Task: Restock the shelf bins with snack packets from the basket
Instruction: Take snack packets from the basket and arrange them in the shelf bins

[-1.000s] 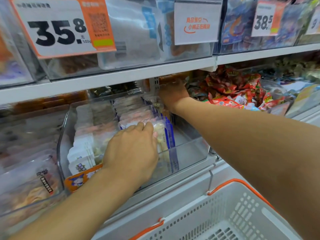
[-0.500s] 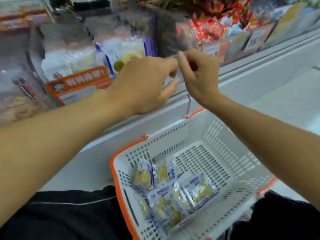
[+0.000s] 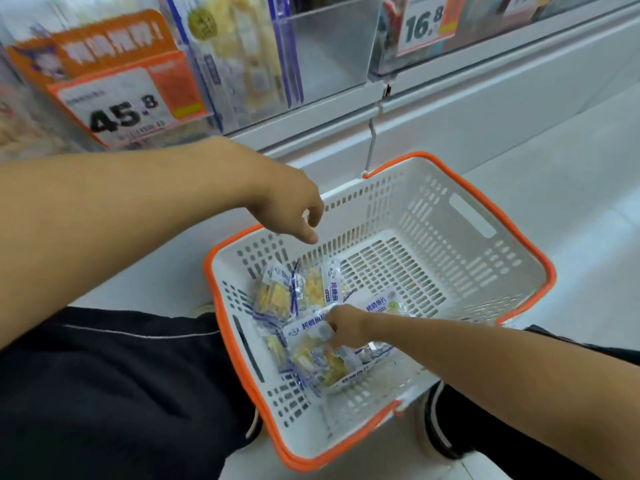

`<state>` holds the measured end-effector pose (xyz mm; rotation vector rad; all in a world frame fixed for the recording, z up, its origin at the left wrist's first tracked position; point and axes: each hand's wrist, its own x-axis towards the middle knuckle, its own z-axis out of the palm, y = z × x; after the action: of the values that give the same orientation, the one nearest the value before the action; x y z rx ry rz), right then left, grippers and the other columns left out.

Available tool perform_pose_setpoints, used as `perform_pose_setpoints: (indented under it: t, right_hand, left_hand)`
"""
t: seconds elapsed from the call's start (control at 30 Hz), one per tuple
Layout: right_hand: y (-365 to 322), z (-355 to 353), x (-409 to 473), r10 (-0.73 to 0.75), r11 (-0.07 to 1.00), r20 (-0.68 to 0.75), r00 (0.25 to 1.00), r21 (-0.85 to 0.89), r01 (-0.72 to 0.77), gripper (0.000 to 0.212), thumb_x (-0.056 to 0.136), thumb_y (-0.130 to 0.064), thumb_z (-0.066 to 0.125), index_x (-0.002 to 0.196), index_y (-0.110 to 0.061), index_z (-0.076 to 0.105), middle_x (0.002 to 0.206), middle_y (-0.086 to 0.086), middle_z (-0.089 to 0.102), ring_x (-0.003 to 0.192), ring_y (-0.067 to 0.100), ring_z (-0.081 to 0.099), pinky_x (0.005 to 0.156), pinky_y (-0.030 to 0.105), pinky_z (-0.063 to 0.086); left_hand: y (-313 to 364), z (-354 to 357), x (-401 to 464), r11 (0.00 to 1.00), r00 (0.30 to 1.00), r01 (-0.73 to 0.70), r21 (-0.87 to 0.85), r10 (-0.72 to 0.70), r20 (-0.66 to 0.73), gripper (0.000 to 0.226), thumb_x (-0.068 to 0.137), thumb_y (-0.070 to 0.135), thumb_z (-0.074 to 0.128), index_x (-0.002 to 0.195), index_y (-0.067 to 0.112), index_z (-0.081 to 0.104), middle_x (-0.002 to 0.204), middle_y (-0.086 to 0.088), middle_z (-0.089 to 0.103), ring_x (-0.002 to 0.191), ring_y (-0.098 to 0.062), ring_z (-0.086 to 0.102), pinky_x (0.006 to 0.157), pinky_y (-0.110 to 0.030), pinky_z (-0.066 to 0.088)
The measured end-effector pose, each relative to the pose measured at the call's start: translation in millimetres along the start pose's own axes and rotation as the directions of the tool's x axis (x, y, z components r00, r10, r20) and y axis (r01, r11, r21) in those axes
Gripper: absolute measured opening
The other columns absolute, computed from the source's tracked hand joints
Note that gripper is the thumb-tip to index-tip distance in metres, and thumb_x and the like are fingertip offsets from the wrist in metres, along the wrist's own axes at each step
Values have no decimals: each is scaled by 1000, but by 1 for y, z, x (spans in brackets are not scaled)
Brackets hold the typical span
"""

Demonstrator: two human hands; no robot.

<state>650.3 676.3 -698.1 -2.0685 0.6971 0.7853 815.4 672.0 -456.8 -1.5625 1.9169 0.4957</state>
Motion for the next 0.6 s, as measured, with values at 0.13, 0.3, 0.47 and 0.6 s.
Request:
perform_pose_setpoints:
  t: [0.13, 0.3, 0.47, 0.6]
  right_hand:
    - [-24, -98, -51, -117, 941, 63, 991, 326, 90, 7, 97, -13, 62, 90, -12, 65, 86, 5, 71, 86, 24, 68, 89, 47, 58]
    - [-58, -233, -157, -192, 876, -207, 959, 405, 263, 18, 95, -4, 60, 113, -10, 63, 112, 22, 69, 100, 33, 69, 91, 48, 55]
    - [-73, -276, -204, -44, 494, -527, 849, 727, 477, 38, 96, 4, 44, 125, -15, 58, 73, 6, 66, 60, 9, 66, 53, 23, 57]
    - [-88, -290, -201, 42, 288, -481, 876, 845, 450, 30, 102, -13, 40, 87, -6, 64, 52, 5, 63, 41, 8, 61, 41, 21, 53]
  left_hand:
    - [-4, -1, -1, 998, 999, 54, -27, -54, -2, 79, 86, 66, 56, 148, 21, 35, 140, 0, 50, 120, -22, 50, 97, -34, 41]
    - [-14, -19, -9, 713, 957, -107, -693, -115, -266, 109, 64, 51, 84, 151, 22, 25, 128, 3, 55, 86, -9, 67, 79, -31, 57]
    - [-8, -41, -27, 399, 847, -457, -795, -79, -526, 118, 48, 40, 89, 146, 41, 22, 138, 23, 38, 122, 5, 48, 95, -21, 45]
    - [-1, -55, -26, 148, 683, -630, -762, -362, -635, 22, 86, 20, 73, 105, 24, 62, 107, 2, 69, 73, -4, 71, 54, -20, 55]
